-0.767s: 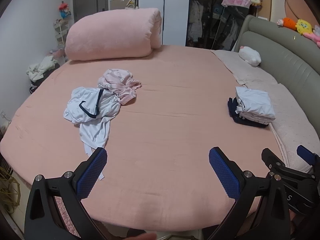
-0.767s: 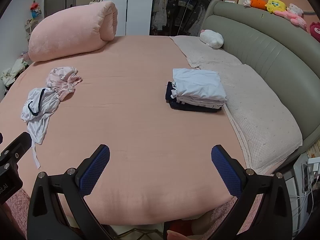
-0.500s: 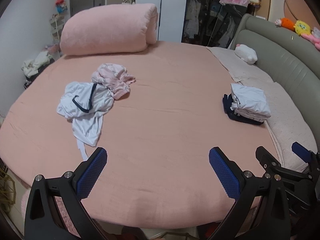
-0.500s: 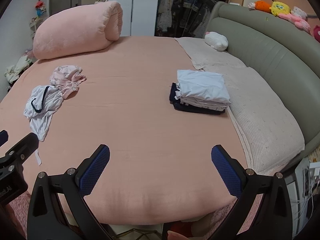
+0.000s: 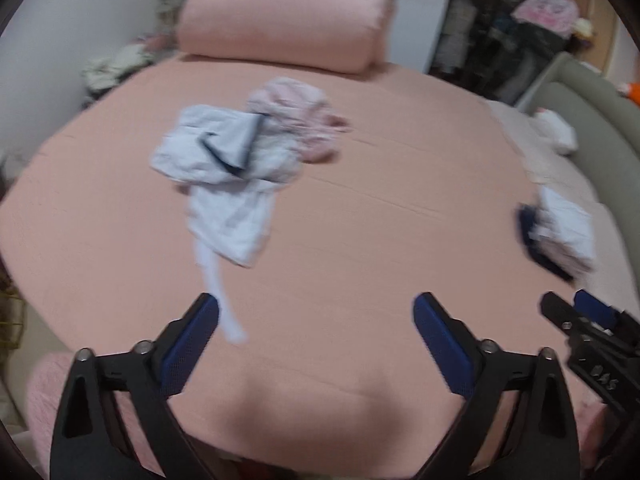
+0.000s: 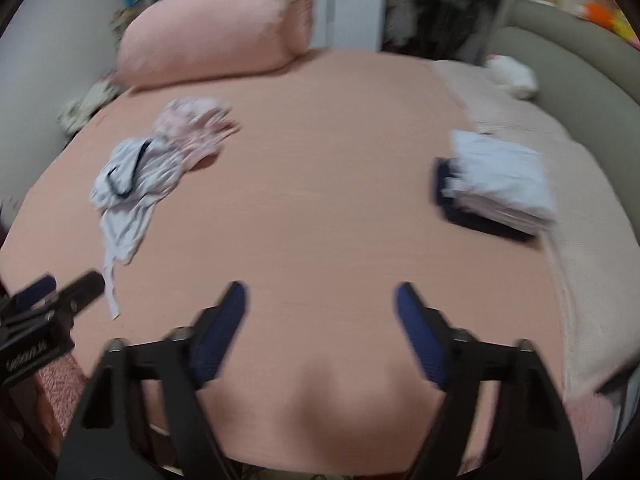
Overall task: Fold clothes
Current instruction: 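Move both grippers toward the crumpled white navy-trimmed shirt, then grasp the white shirt hem with the left gripper and lift it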
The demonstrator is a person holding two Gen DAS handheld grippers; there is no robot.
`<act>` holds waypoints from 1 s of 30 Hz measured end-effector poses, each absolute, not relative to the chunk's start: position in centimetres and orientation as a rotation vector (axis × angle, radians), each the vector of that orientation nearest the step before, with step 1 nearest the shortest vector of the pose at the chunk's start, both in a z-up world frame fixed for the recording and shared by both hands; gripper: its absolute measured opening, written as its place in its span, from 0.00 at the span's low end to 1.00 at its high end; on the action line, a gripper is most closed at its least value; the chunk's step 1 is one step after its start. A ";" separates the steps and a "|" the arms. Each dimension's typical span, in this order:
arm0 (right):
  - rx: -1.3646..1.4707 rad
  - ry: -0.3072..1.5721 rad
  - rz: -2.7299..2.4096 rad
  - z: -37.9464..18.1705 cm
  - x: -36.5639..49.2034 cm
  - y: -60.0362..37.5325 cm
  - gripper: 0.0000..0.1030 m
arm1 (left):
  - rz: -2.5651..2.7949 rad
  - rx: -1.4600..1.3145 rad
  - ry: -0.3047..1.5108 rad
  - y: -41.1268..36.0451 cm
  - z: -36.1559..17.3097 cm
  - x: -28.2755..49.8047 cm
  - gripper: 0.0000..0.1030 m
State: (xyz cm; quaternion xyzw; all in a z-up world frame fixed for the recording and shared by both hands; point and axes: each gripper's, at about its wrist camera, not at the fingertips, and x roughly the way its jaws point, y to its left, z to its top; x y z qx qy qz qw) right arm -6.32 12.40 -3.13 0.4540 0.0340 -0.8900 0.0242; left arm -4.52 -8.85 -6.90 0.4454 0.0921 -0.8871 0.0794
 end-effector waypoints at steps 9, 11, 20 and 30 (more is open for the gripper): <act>1.385 0.264 -2.457 -7.5 -12.9 0.8 0.56 | -2.466 1.396 0.447 -20.5 -12.9 -11.3 0.66; 1.406 0.263 -2.372 -9.1 -14.5 -2.1 0.56 | -2.456 1.411 0.472 -22.0 -14.3 -12.8 0.76; 1.445 0.226 -2.220 -16.4 -19.0 -10.3 0.58 | -2.508 1.516 0.685 -23.9 -19.2 -16.6 0.76; 1.436 0.261 -2.219 -19.1 -19.3 -12.7 0.18 | -2.538 1.595 0.839 -21.8 -20.8 -19.1 0.11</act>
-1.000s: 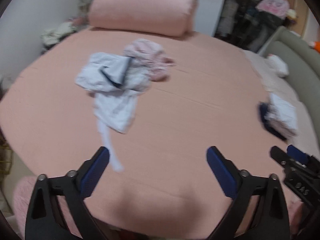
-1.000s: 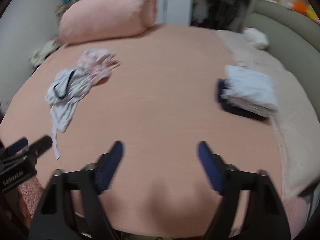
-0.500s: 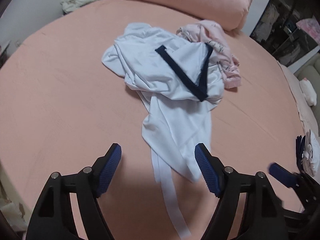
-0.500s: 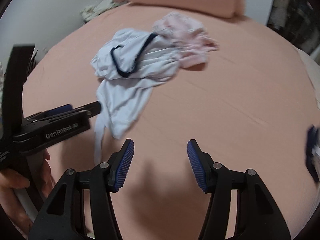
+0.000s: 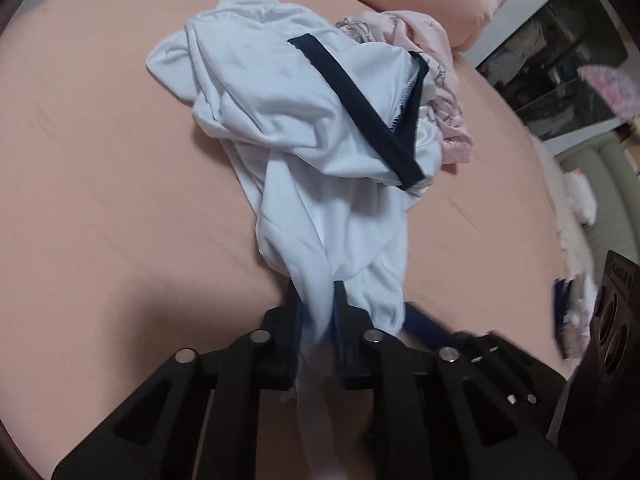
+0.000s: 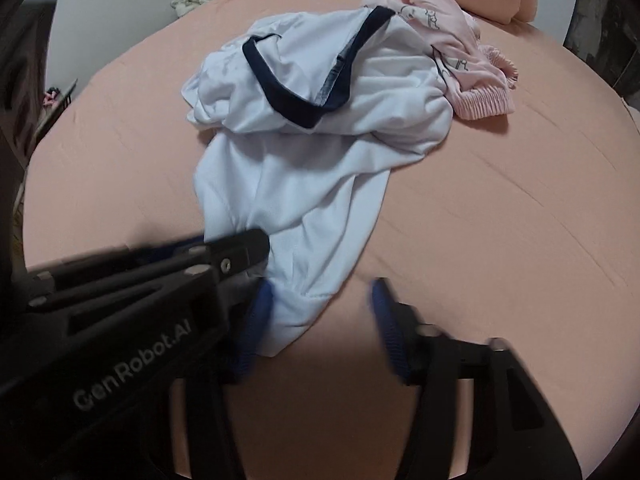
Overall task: Fold clothes
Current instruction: 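Grasp the white shirt hem with the left gripper and lift it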
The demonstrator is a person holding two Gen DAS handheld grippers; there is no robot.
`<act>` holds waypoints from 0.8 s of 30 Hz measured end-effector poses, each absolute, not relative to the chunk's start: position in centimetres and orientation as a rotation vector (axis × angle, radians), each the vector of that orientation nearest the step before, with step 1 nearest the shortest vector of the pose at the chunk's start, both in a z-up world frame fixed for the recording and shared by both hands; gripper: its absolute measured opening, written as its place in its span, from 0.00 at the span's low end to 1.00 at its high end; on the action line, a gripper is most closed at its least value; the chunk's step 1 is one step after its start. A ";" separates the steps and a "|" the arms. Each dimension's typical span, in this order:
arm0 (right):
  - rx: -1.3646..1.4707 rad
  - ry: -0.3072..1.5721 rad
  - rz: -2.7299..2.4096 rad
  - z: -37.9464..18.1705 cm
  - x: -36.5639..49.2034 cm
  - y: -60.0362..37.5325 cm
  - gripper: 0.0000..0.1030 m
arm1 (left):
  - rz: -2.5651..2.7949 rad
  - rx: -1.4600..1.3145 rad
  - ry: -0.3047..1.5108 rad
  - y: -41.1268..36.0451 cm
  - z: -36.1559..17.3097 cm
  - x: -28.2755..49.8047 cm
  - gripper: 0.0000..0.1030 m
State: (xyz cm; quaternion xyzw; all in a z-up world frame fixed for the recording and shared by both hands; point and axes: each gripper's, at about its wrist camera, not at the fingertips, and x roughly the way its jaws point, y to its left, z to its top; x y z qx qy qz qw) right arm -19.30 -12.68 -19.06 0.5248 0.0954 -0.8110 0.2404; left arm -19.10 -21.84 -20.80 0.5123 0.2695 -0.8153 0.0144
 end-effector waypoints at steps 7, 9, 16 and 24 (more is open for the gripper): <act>1.384 0.246 -2.288 -16.4 -16.2 -8.1 0.05 | -2.752 1.618 0.654 -13.8 -18.4 -19.4 0.08; 1.375 0.242 -2.313 -15.7 -15.0 -6.4 0.05 | -2.800 1.634 0.633 -11.5 -17.7 -19.7 0.07; 1.385 0.240 -2.380 -12.3 -8.6 1.4 0.05 | -2.929 1.766 0.635 -2.7 -15.6 -15.2 0.07; 1.526 0.153 -2.540 -11.5 -2.8 14.6 0.05 | -3.053 2.100 0.590 9.7 -15.5 -10.8 0.07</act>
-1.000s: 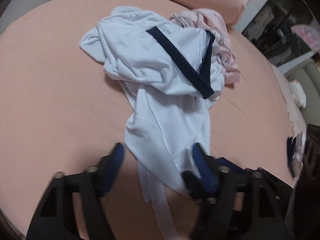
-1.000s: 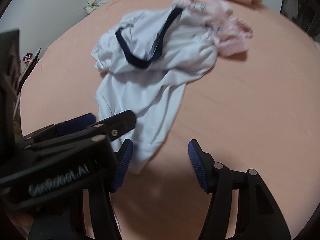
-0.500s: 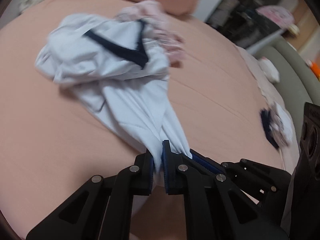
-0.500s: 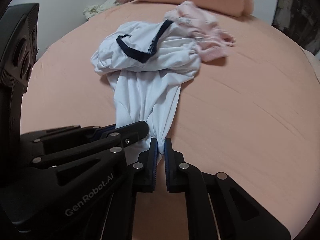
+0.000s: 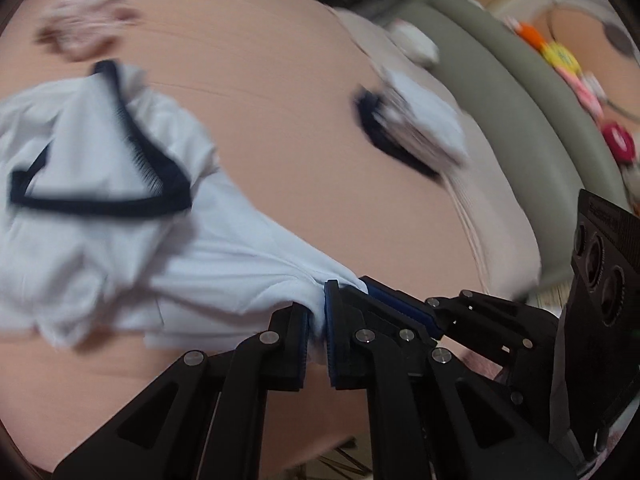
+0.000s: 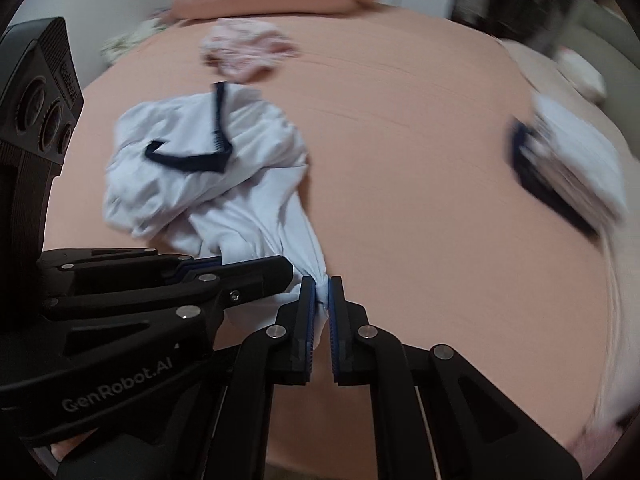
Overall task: Fold clothes
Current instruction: 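Grasp the white shirt hem with the left gripper and lift it, then grasp the navy hem with the right gripper while the left gripper holds the hem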
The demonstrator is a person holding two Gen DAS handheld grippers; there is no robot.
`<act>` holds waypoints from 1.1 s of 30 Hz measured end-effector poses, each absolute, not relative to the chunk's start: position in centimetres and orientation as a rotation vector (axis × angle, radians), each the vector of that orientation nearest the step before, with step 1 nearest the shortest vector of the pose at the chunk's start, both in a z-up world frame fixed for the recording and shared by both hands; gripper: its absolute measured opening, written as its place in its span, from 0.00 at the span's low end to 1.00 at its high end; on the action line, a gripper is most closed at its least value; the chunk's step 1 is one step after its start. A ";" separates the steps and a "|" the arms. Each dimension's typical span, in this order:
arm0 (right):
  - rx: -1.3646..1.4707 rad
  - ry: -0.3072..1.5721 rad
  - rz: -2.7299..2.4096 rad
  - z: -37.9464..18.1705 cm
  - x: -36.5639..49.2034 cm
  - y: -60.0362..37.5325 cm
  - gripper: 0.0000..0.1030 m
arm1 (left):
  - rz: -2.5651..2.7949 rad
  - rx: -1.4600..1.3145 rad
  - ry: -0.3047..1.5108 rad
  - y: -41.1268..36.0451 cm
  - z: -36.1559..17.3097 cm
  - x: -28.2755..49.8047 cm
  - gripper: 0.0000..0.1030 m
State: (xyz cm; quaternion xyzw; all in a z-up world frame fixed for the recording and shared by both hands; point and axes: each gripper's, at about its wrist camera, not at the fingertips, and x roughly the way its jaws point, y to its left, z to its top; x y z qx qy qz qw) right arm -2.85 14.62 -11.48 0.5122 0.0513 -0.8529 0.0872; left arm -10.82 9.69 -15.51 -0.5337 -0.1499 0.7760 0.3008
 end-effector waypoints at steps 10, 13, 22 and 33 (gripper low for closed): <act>1.658 -0.135 -2.722 -11.3 -0.6 26.9 0.06 | 1.926 -1.444 -0.338 10.9 -14.9 -7.8 0.64; 1.661 -0.338 -2.784 -10.3 -1.2 30.1 0.15 | 1.977 -1.423 -0.446 5.8 -14.5 -7.8 0.66; 1.565 -0.431 -2.483 -10.8 -5.8 24.8 0.38 | 2.292 -1.481 -0.446 -1.4 -15.0 -12.5 0.53; 1.741 -0.261 -2.380 -16.1 -8.0 18.3 0.44 | 2.524 -1.669 0.091 1.2 -18.3 -13.5 0.08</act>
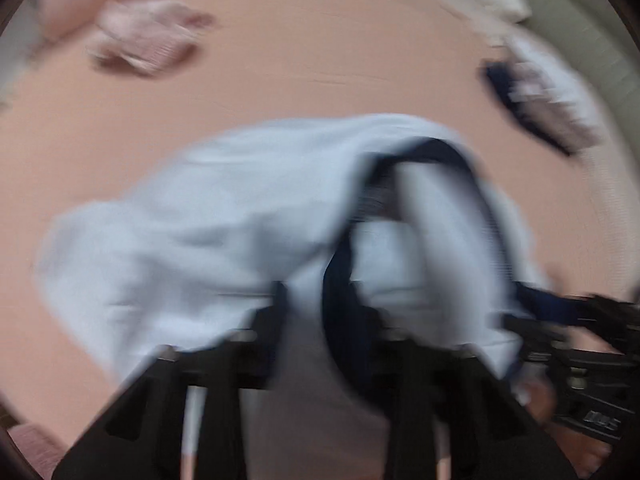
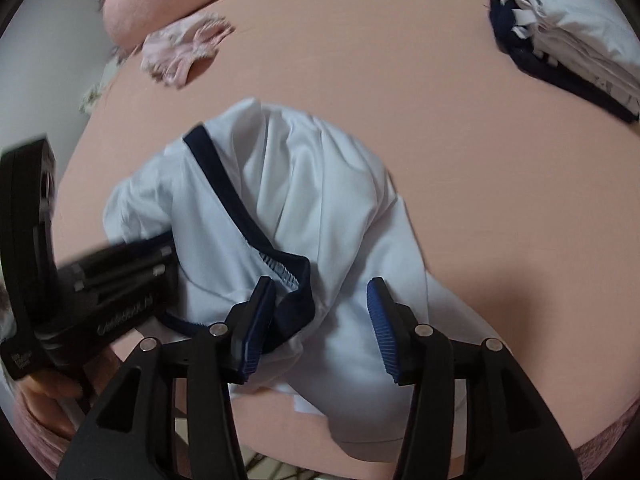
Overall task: Fold clothes
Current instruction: 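Grasp the navy hem with the right gripper while the left gripper holds the hem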
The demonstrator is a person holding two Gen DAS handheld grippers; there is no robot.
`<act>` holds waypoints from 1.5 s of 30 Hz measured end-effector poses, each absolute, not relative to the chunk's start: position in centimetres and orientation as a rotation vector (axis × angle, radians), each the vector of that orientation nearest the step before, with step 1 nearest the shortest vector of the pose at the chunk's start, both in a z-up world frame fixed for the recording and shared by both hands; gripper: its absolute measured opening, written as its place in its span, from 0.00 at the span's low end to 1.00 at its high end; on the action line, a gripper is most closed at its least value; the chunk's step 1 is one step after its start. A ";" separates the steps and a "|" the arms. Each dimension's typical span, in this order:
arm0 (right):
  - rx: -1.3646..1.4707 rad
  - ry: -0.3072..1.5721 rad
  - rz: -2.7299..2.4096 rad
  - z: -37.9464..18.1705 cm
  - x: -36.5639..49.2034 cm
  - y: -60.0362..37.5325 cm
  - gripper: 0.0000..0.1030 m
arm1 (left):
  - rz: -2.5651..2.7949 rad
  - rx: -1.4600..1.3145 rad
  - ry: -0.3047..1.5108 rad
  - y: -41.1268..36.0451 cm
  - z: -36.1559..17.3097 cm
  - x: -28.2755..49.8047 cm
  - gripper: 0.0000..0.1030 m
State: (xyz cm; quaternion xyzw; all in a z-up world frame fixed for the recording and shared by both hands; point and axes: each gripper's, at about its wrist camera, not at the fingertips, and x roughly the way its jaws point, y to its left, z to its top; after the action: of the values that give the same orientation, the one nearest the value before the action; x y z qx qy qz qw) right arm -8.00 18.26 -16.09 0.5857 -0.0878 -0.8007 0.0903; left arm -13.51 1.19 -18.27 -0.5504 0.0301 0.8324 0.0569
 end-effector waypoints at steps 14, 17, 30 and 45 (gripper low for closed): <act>1.315 -0.025 -2.889 -4.5 -5.6 19.1 0.28 | 2.587 -1.418 -0.152 -0.7 -9.0 -9.4 0.11; 1.186 -0.032 -2.953 -1.0 -5.7 20.2 0.20 | 2.493 -1.423 -0.074 2.0 -8.9 -12.5 0.07; 0.731 0.037 -3.054 17.2 -13.1 23.5 0.08 | 2.722 -0.775 -0.026 3.1 16.6 -19.6 0.04; 0.926 -0.200 -2.992 7.0 -3.0 23.1 0.09 | 2.452 -1.204 0.090 3.4 -1.2 -11.5 0.05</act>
State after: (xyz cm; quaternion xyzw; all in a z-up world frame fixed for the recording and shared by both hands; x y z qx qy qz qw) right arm -3.01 23.10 7.04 0.2951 -0.0636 -0.9534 0.0018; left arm -11.50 3.45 -1.18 -0.4314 0.0324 0.8785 0.2028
